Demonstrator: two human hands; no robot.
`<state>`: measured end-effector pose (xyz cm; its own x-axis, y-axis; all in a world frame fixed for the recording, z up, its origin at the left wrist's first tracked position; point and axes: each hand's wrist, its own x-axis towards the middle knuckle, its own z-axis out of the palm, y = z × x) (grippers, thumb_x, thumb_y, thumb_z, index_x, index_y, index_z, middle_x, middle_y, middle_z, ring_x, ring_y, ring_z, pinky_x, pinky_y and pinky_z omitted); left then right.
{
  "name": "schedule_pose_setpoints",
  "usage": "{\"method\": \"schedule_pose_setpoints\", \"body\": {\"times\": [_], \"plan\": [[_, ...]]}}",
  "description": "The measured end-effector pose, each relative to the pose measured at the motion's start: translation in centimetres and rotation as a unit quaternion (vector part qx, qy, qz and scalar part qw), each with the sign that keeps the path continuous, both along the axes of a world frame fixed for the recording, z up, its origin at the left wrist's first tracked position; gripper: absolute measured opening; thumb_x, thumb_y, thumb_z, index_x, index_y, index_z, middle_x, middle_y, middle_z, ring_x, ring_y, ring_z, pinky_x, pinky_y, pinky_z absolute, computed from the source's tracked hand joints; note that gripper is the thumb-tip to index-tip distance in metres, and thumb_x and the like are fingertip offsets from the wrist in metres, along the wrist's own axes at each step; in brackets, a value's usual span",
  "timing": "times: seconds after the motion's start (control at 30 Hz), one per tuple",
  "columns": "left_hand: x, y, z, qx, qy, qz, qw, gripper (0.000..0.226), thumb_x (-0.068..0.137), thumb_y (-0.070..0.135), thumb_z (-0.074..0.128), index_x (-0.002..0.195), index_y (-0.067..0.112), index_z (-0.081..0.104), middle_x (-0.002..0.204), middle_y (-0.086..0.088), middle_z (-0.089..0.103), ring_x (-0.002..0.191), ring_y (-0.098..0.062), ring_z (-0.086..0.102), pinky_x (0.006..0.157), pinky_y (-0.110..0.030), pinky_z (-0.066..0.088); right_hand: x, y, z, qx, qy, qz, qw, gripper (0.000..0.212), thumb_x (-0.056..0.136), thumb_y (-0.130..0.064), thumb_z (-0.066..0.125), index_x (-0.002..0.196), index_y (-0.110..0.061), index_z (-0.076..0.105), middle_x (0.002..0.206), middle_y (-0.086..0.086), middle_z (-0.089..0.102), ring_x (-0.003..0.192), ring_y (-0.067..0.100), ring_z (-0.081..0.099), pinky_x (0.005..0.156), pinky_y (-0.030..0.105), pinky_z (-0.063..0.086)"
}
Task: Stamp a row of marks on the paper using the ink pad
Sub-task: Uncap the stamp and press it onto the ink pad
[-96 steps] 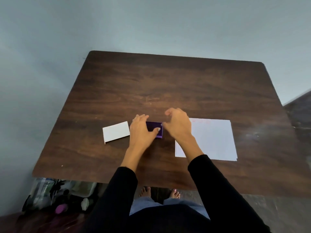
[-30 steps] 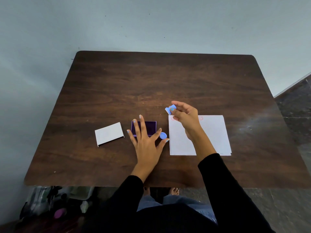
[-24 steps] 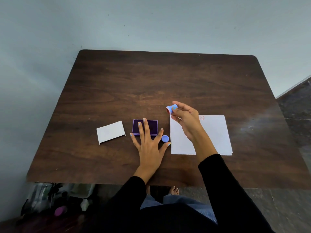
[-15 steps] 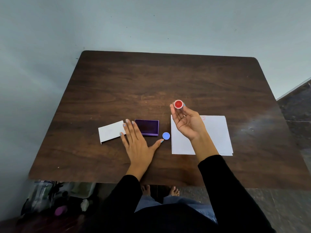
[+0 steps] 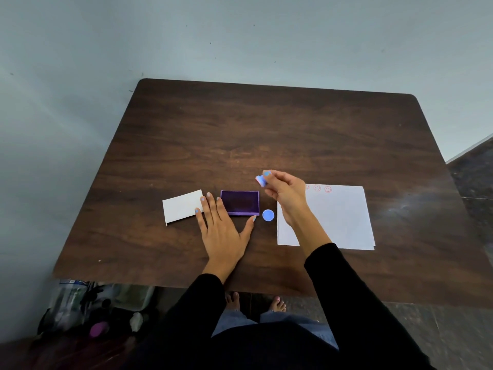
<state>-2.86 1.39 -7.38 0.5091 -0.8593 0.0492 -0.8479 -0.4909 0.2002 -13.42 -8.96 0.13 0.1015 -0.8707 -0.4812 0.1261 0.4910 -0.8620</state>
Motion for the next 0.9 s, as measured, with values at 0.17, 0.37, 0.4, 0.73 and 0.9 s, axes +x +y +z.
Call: {"method": "schedule_pose_setpoints", "body": {"times": [0.17,0.37,0.4,0.73,0.9], "plan": [[0.1,0.1,-0.1,-0.006,0.004,-0.003,1.0,0.091,0.082,0.072,0.033,0.138,0.001,0.034,0.154,-0.021,0.024,0.146,-0.03,0.012,0.118,-0.044,0.001,1.2,0.7,-0.2,0.082,-0.073,-0.007,0.994,0.016,0.077,-0.019,0.074,0.086,-0.007,0.069,0.067,0.002,0.067,0.056,0.007,0.057,0.06,0.018,0.053],[-0.1,0.1,0.1,0.008,0.007,-0.016,1.0,0.096,0.083,0.07,0.033,0.146,0.0,0.018,0.156,-0.019,0.017,0.147,-0.03,0.009,0.117,-0.042,-0.004,0.1,1.2,0.0,0.221,-0.334,-0.089,0.912,0.018,0.077,-0.016,0.072,0.09,-0.004,0.068,0.073,0.012,0.071,0.053,0.009,0.062,0.05,0.016,0.055],[-0.1,0.1,0.1,0.006,0.01,-0.019,1.0,0.096,0.084,0.07,0.033,0.147,0.0,0.016,0.156,-0.019,0.016,0.147,-0.03,0.008,0.117,-0.041,-0.004,0.1,1.2,0.1,0.225,-0.348,-0.088,0.906,0.018,0.076,-0.016,0.072,0.089,-0.003,0.068,0.076,0.013,0.071,0.054,0.01,0.064,0.051,0.017,0.056],[0.3,-0.1,-0.3,0.012,0.028,-0.03,0.999,0.094,0.085,0.068,0.03,0.147,0.001,0.009,0.158,-0.018,0.012,0.147,-0.029,0.006,0.119,-0.038,-0.001,0.0,0.9,-0.3,0.172,-0.26,-0.047,0.949,0.017,0.081,-0.005,0.066,0.099,-0.004,0.069,0.092,0.014,0.072,0.071,0.012,0.072,0.058,0.02,0.058],[0.3,0.0,-0.3,-0.007,0.033,-0.033,0.999,0.093,0.086,0.065,0.038,0.146,-0.002,0.015,0.155,-0.022,0.018,0.146,-0.031,0.013,0.119,-0.04,0.006,0.9,1.3,-1.2,-0.108,0.155,0.045,0.981,0.027,0.081,-0.016,0.071,0.106,-0.007,0.066,0.087,0.005,0.072,0.061,0.007,0.068,0.059,0.016,0.056]]}}
